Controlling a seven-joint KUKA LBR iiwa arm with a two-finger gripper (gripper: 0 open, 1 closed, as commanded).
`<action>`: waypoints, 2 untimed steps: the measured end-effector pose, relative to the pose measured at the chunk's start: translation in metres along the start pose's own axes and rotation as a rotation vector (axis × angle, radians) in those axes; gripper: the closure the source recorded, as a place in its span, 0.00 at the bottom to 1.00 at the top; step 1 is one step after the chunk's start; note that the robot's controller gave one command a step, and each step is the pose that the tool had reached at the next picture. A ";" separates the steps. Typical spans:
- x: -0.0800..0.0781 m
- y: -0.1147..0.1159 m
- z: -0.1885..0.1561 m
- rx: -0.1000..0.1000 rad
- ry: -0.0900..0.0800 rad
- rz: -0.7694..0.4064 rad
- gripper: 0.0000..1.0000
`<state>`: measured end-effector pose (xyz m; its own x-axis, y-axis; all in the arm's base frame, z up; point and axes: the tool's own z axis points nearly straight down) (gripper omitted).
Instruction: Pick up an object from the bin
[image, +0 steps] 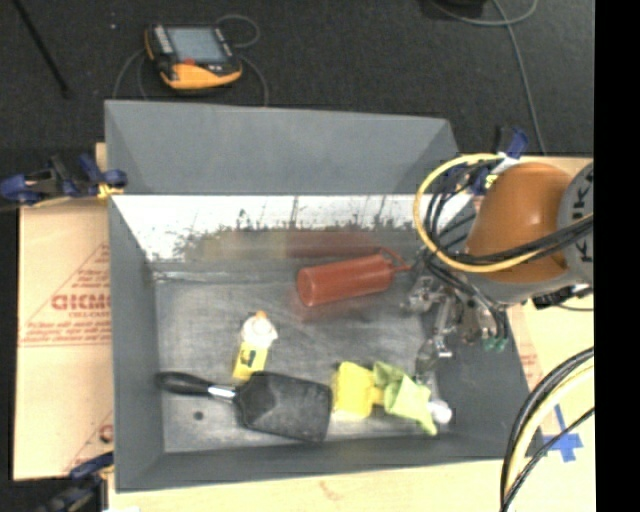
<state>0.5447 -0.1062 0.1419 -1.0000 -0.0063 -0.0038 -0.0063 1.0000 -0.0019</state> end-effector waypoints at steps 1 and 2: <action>0.000 0.000 0.000 0.000 0.000 0.000 0.00; 0.028 -0.002 0.036 0.000 -0.006 -0.053 0.00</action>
Offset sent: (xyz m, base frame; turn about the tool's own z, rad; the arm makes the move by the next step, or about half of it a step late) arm -0.0568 -0.0037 -0.0719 -0.1020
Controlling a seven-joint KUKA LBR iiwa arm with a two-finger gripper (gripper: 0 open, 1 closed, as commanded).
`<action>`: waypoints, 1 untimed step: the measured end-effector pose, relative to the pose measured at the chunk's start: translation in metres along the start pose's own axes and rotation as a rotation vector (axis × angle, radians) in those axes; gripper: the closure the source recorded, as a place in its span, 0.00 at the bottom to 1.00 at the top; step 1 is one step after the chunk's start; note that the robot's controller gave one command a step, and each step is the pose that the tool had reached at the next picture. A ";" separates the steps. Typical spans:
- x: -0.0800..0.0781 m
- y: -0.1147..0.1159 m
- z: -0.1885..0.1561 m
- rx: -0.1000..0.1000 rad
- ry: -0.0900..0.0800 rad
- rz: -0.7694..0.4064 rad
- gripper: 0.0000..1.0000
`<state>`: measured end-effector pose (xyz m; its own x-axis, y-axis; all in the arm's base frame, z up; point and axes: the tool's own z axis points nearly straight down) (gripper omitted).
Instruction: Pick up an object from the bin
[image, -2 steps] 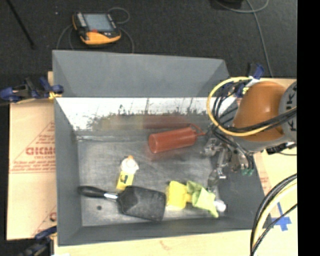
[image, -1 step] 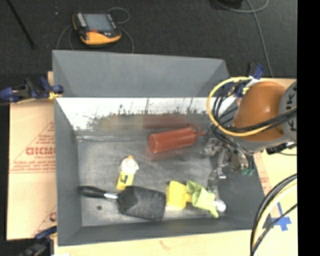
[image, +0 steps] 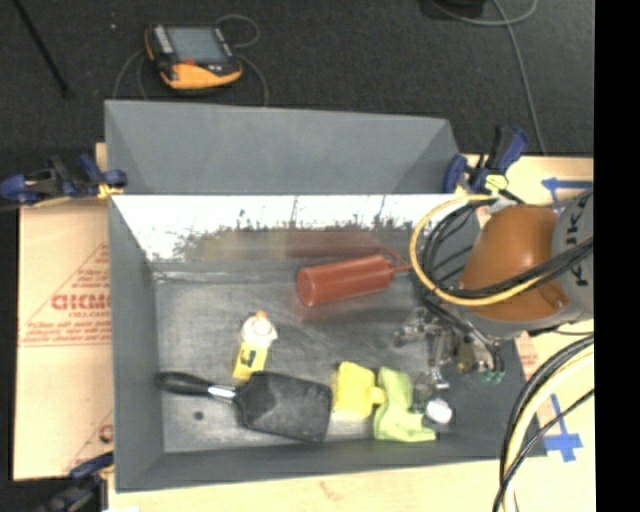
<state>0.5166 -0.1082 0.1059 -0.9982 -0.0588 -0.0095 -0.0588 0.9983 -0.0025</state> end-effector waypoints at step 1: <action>0.017 0.020 0.025 -0.001 0.008 0.000 0.00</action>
Offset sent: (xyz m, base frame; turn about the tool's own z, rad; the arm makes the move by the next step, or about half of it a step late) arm -0.0271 0.0470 -0.0312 -0.1405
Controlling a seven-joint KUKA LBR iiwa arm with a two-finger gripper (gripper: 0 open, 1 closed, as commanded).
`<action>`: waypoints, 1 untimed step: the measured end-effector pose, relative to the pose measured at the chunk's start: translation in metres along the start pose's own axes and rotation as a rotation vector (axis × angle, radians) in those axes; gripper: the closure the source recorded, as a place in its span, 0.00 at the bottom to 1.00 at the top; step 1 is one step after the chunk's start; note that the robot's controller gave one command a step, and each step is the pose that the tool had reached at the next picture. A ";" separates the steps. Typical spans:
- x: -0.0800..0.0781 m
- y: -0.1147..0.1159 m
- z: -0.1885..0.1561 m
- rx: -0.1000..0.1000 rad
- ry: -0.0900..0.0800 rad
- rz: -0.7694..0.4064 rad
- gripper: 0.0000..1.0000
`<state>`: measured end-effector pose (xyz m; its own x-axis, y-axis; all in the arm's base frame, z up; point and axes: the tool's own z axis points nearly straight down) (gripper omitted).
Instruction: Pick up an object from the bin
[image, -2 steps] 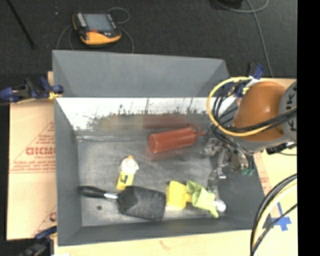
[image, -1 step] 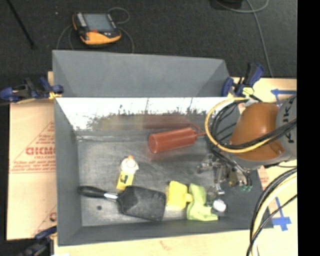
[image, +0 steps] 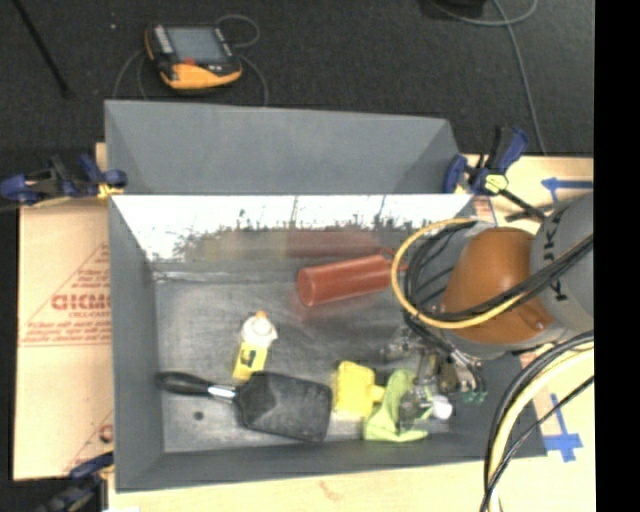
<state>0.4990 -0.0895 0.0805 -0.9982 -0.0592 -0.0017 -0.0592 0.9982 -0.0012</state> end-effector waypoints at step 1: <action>0.007 0.027 0.004 0.000 0.004 -0.140 1.00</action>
Offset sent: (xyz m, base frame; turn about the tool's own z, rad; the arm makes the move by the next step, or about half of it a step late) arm 0.0000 0.0000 0.0000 0.0000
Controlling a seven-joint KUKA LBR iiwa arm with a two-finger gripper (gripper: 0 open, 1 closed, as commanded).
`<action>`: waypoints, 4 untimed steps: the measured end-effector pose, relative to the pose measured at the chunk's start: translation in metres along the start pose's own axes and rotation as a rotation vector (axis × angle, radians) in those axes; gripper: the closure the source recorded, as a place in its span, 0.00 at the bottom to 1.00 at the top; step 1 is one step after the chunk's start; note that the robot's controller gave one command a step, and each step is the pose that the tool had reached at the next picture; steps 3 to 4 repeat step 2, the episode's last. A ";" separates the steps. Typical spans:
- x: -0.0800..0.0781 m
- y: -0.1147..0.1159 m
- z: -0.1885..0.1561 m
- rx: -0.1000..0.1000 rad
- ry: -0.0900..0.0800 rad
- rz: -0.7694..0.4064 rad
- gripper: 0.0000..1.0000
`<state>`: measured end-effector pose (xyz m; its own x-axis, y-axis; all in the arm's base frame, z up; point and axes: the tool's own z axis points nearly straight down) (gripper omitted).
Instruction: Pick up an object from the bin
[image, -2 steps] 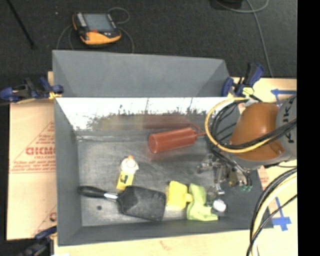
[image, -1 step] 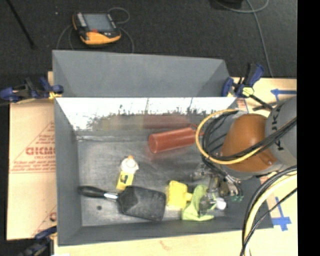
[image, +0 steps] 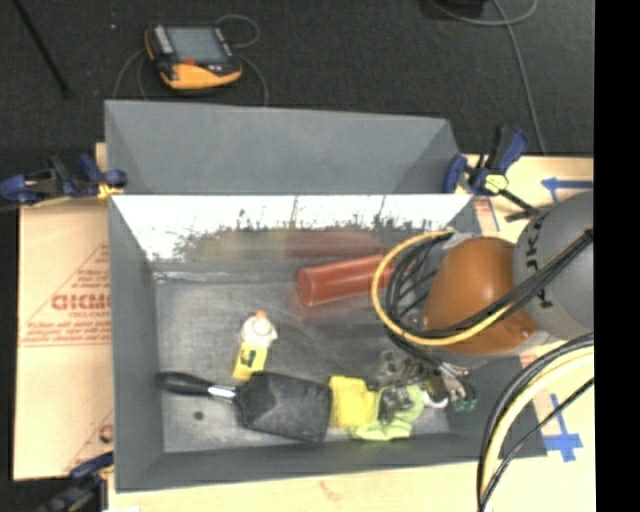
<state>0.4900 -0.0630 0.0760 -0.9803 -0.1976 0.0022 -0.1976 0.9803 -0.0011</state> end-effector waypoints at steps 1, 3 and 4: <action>0.000 0.000 0.000 0.000 0.000 -0.001 1.00; -0.015 0.022 -0.147 0.000 -0.006 0.005 1.00; -0.015 0.022 -0.147 0.000 -0.006 0.005 1.00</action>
Offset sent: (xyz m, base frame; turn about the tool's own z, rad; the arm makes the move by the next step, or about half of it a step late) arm 0.0090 0.0253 0.1462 0.0069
